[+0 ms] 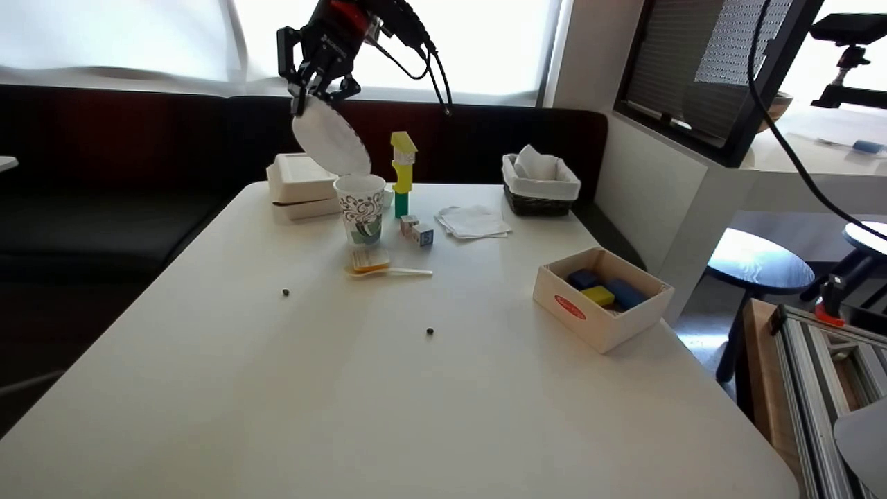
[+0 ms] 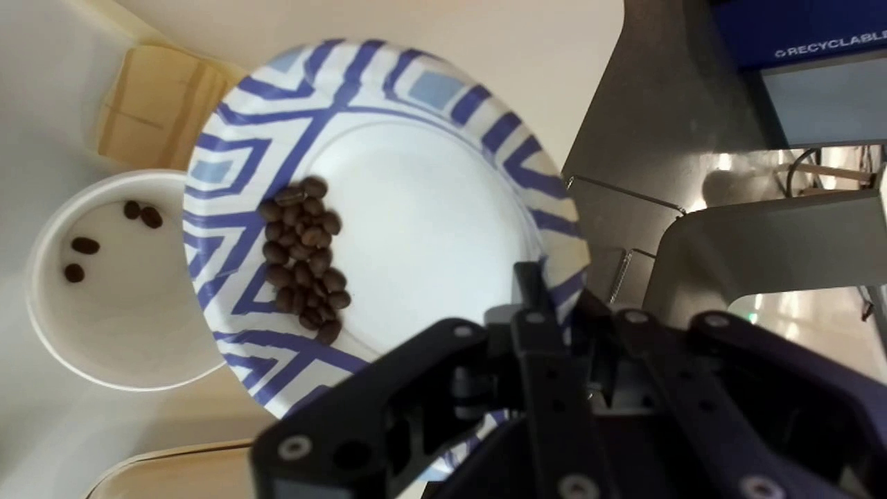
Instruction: Pour the contents in the bowl into the coffee cup.
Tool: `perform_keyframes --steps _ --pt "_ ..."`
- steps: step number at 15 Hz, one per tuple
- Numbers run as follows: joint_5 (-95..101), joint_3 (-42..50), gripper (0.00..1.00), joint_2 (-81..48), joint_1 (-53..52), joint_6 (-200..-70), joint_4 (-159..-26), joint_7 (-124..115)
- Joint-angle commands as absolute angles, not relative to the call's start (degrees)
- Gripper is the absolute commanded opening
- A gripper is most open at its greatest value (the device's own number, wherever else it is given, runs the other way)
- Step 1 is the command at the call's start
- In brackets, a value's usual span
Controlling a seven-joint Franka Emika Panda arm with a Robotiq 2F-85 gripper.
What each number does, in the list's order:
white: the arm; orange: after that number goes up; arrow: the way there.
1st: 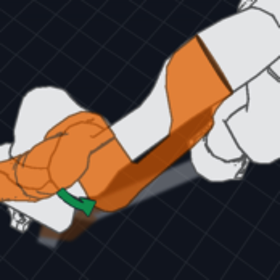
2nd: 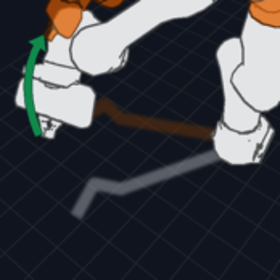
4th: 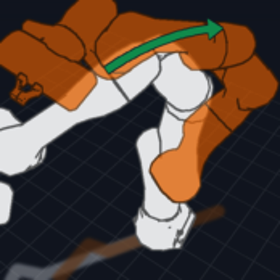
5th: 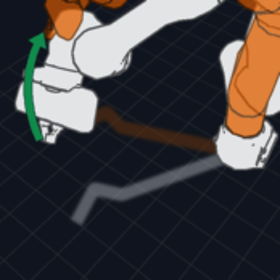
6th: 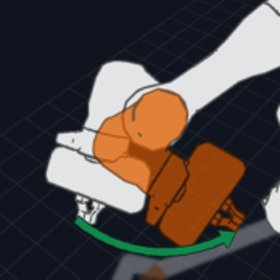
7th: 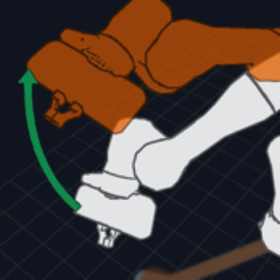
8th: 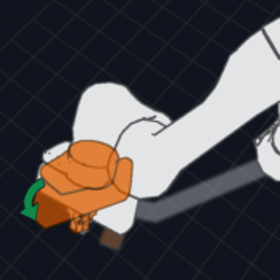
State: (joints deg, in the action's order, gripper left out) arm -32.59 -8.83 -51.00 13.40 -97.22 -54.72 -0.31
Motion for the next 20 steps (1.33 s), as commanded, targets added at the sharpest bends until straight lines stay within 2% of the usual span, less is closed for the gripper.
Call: perform_keyframes --steps 1,4,5,20 --pt "-33.0 -8.5 0.06 -51.5 13.4 -96.2 -53.7 -0.3" --pt "-32.8 -9.1 0.06 -51.8 13.6 -96.5 -53.4 -0.3" --pt "-32.8 -9.2 0.02 -51.9 13.6 -96.5 -53.2 -0.3" --pt "-35.6 -11.6 0.02 -54.3 17.6 -90.4 -50.3 4.7"
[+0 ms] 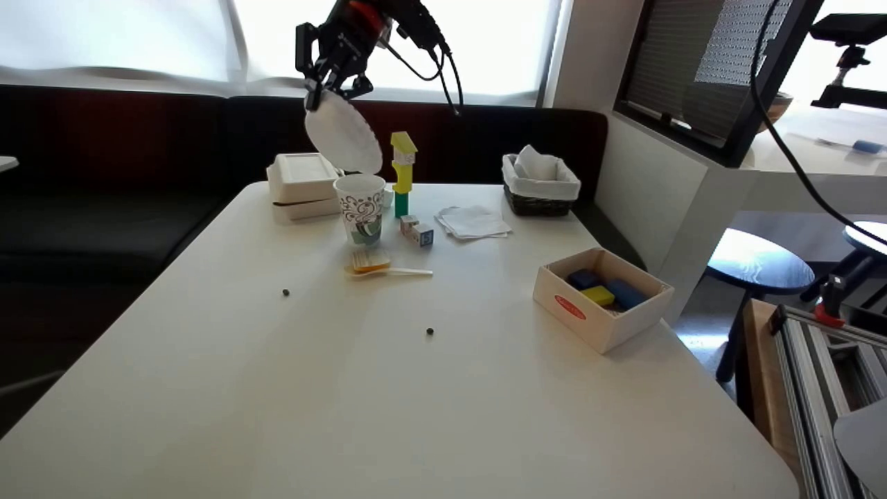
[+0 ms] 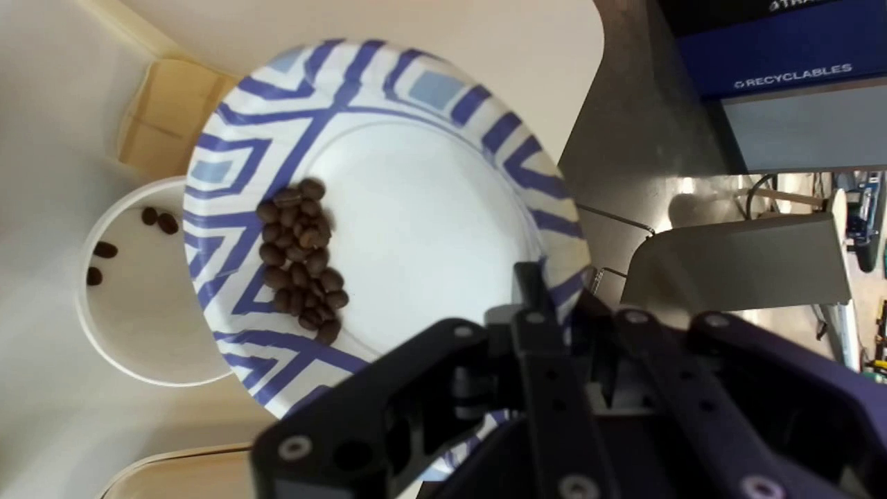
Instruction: Pour the contents in the bowl into the coffee cup.
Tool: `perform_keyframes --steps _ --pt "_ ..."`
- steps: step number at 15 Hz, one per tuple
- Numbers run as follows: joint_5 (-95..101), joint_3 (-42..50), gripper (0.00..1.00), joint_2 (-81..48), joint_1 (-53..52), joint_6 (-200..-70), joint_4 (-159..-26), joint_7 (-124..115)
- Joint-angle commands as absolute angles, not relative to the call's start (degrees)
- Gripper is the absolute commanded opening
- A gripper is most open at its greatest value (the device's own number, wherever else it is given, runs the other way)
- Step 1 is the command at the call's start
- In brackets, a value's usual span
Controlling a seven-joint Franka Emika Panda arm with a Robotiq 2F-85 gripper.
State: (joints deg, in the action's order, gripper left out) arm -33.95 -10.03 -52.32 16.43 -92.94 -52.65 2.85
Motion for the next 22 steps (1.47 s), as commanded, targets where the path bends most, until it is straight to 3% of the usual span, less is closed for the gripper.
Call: perform_keyframes --steps 1,22 --pt "-35.8 -12.0 0.02 -54.5 18.0 -90.1 -50.0 5.3" --pt "-37.4 -16.9 0.02 -61.5 21.3 -85.2 -42.5 9.2"
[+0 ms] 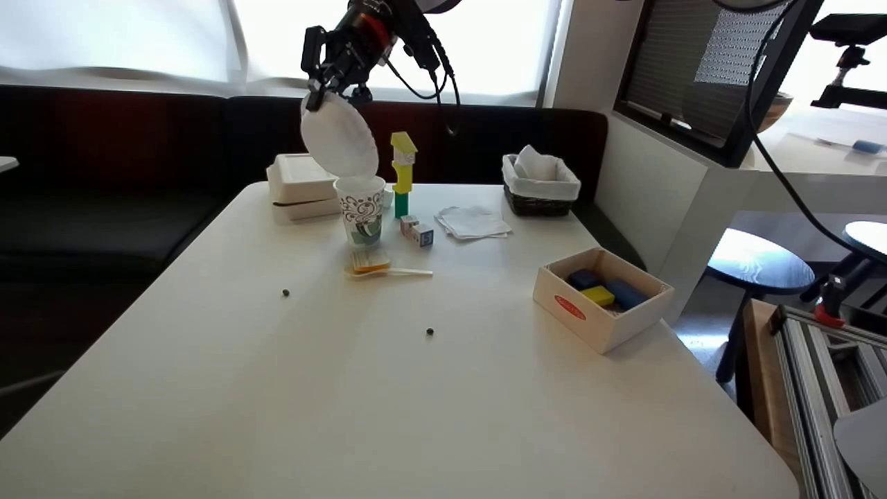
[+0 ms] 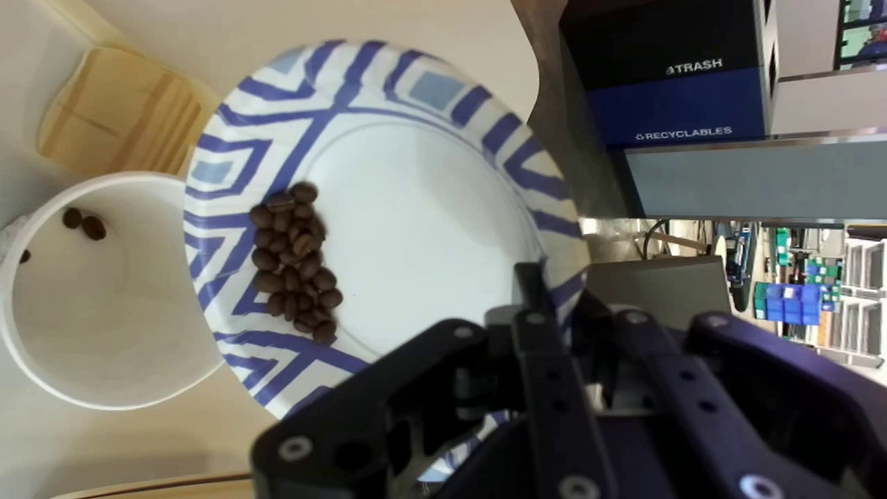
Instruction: Pour the contents in the bowl into the coffee cup.
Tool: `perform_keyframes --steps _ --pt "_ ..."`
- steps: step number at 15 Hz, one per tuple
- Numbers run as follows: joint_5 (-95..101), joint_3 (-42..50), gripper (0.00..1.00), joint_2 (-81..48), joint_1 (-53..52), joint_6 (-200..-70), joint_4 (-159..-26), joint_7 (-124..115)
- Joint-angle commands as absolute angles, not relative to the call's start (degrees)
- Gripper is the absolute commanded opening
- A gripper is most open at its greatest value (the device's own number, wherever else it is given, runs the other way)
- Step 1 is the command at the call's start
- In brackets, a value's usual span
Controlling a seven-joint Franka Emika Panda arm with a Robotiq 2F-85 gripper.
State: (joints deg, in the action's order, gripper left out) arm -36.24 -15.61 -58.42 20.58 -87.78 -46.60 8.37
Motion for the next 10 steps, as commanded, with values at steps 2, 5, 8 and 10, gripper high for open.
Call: perform_keyframes --steps 2,5,8,10 --pt "-37.4 -17.5 0.02 -62.2 21.6 -84.9 -41.6 9.4" --pt "-37.6 -18.5 0.02 -63.1 22.1 -84.8 -40.4 10.0" --pt "-36.3 -18.2 0.06 -61.2 21.9 -87.4 -43.2 9.3" --pt "-36.4 -18.6 0.06 -61.6 22.2 -87.3 -42.7 9.3"
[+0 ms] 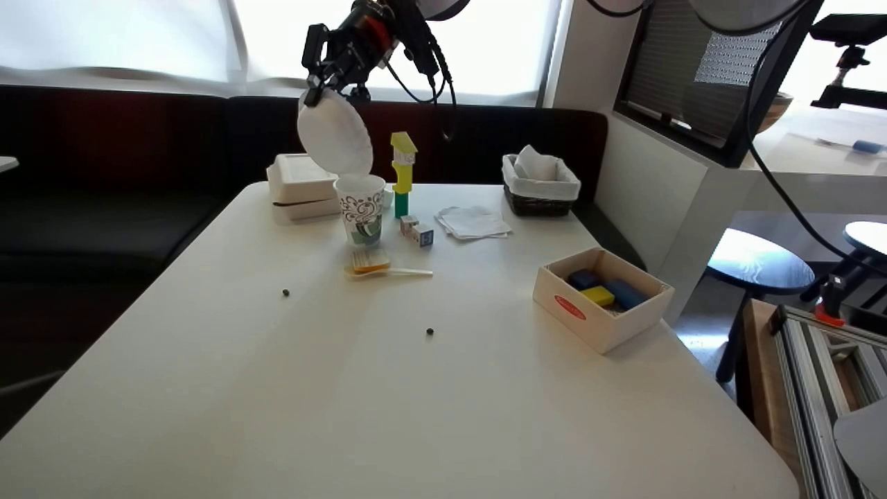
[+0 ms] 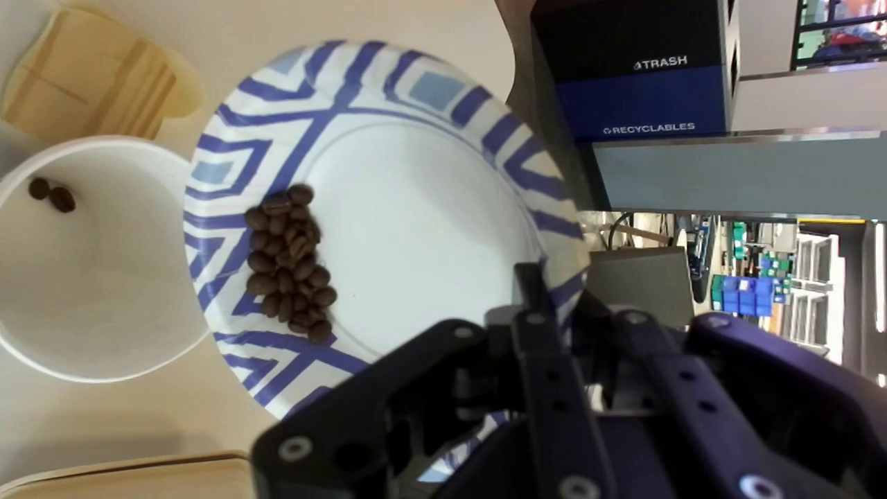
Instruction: Pour the contents in the bowl into the coffee cup.
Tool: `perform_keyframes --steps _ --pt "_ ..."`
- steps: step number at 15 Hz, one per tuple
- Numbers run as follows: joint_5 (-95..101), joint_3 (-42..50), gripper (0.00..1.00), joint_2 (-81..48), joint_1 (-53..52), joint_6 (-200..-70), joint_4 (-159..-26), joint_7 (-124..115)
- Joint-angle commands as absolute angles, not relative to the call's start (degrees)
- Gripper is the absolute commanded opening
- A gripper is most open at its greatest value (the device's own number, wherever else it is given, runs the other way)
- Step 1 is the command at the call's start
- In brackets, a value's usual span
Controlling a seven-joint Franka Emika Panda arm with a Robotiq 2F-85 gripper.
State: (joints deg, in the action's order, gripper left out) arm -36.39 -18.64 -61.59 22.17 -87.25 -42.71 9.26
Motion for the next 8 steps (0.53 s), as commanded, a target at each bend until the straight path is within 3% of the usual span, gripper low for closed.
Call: perform_keyframes --steps 1,8 --pt "-36.4 -18.7 0.06 -61.7 22.2 -87.2 -42.5 9.3" --pt "-36.4 -18.9 0.06 -62.1 22.2 -87.2 -42.1 9.3"
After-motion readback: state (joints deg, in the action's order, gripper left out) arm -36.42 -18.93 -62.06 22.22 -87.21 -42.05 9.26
